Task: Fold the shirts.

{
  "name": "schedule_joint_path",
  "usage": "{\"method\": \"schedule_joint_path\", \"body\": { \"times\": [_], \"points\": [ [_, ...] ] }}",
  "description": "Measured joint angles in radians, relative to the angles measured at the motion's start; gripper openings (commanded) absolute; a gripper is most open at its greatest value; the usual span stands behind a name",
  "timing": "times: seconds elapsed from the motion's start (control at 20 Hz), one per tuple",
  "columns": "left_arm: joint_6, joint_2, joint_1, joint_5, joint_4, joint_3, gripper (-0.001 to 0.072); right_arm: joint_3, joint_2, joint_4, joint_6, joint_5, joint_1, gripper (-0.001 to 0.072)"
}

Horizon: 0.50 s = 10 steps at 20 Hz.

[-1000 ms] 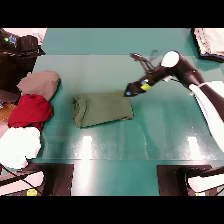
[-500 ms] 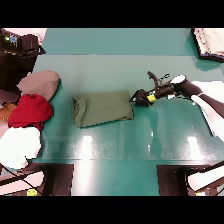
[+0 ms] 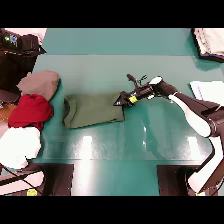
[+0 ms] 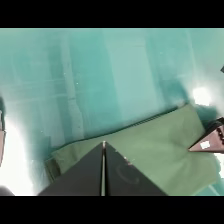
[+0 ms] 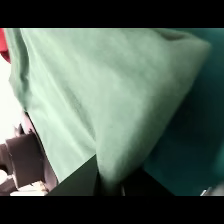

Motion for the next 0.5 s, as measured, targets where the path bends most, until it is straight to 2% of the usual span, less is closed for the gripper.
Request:
{"method": "schedule_joint_path", "body": {
  "times": [0.3, 0.5],
  "points": [
    [0.006, 0.000, -0.070, -0.002, -0.044, 0.000, 0.0022, 0.011, 0.128, -0.034, -0.026, 0.002, -0.095, 0.0022],
    [0.016, 0.000, -0.201, 0.042, -0.053, 0.000, 0.0022, 0.012, 0.311, -0.212, 0.042, 0.008, -0.296, 0.0022]
  ]
}}
